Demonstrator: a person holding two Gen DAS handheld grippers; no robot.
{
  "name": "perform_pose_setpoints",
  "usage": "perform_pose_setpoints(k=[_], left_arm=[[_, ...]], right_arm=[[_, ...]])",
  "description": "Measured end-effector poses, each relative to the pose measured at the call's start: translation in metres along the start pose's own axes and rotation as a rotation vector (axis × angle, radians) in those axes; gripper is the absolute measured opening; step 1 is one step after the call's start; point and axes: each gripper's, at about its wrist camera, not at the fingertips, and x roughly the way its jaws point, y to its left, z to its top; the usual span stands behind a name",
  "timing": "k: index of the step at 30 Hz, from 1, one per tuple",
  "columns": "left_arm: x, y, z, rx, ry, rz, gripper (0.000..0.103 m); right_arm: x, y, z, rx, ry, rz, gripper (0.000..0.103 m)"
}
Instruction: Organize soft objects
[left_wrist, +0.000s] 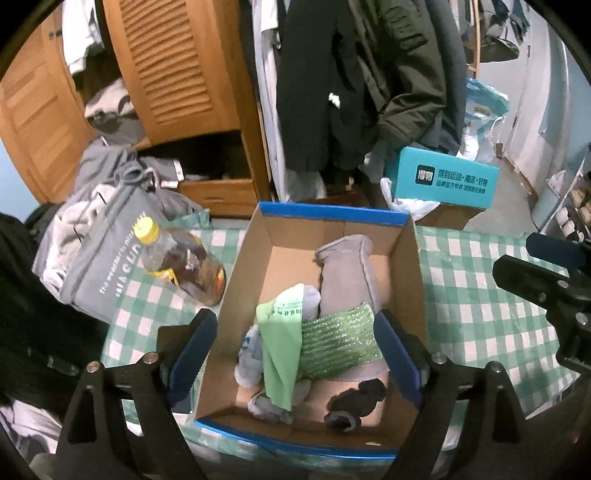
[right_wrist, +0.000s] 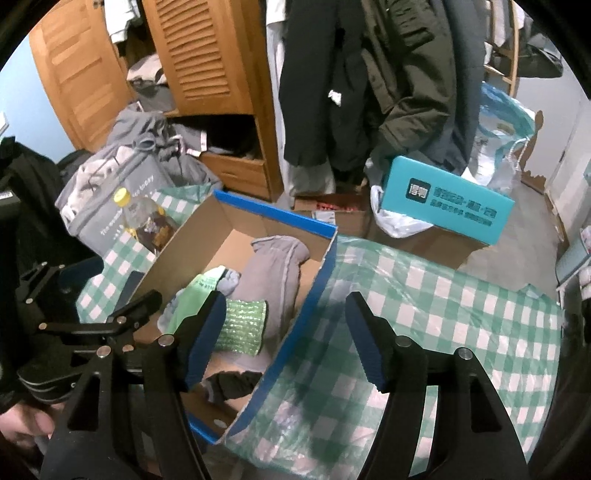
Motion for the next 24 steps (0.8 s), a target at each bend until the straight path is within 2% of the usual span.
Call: perform_pose_setpoints(k=[7,12,16,24], left_arm=[[-0.017,-0.012,0.003,0.023,-0.025,-0.024,0.09],[-0.03,-0.017,0.006,0.024,-0.056,-0.023,0.102],[-0.036,-0.022,0.008,0.035,-0.076,-0.01,0.102],[-0.044,-0.029,0.011,0.032,-0.08,-0.05,0.102]], right_arm=[[-0.026,-0.008,-0.005,0.014,-0.049,-0.008,0.066],[-0.041,-0.018,-0.007,0.027,-0.083,-0.018,0.067],[-0.048,-0.026,-0.011,0.037,-0.101,-0.036,0.067],[-0.054,-0.039,-0.015,0.048,-0.124,-0.079,0.067]])
